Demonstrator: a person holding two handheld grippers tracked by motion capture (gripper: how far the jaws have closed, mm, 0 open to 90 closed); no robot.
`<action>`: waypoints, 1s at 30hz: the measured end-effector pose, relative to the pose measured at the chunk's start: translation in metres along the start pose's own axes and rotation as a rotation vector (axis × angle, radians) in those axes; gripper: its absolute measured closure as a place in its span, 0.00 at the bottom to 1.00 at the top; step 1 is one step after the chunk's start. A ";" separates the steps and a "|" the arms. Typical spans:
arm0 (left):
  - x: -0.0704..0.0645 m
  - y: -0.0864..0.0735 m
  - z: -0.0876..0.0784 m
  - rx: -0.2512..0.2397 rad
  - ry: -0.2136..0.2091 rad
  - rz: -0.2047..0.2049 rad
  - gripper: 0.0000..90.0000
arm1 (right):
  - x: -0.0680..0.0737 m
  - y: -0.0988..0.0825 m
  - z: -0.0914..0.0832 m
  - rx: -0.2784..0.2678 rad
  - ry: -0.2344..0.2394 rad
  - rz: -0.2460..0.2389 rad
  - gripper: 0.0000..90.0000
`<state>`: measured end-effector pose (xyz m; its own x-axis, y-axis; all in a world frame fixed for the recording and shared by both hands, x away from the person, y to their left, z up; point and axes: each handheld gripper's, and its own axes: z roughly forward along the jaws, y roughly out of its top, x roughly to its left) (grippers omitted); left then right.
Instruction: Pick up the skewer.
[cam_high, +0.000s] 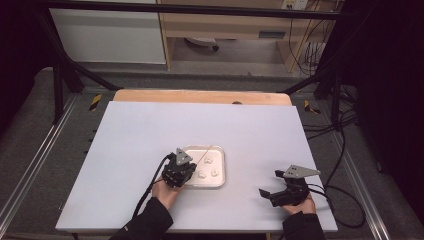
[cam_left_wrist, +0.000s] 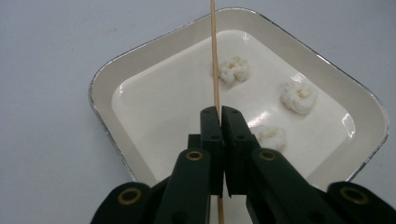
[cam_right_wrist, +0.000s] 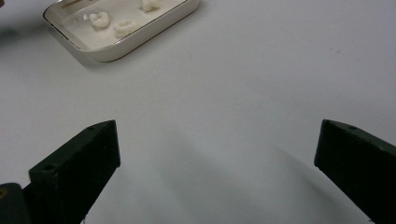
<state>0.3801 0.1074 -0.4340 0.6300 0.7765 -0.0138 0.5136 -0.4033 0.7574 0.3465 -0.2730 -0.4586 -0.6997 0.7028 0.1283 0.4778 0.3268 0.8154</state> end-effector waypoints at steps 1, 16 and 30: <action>0.001 0.000 -0.001 -0.004 -0.006 0.004 0.98 | 0.000 0.000 0.000 -0.001 -0.001 -0.002 0.01; 0.012 -0.008 -0.028 -0.017 -0.108 0.059 0.98 | 0.007 0.004 0.004 0.013 -0.010 -0.033 0.01; 0.001 -0.011 -0.034 -0.011 -0.164 0.141 0.98 | 0.026 0.016 0.012 0.044 -0.022 -0.136 0.01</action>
<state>0.3554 0.1291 -0.4198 0.7820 0.6232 -0.0120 0.4074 -0.4964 0.7665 0.3422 -0.2416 -0.4493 -0.7482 0.6634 0.0056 0.4023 0.4469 0.7990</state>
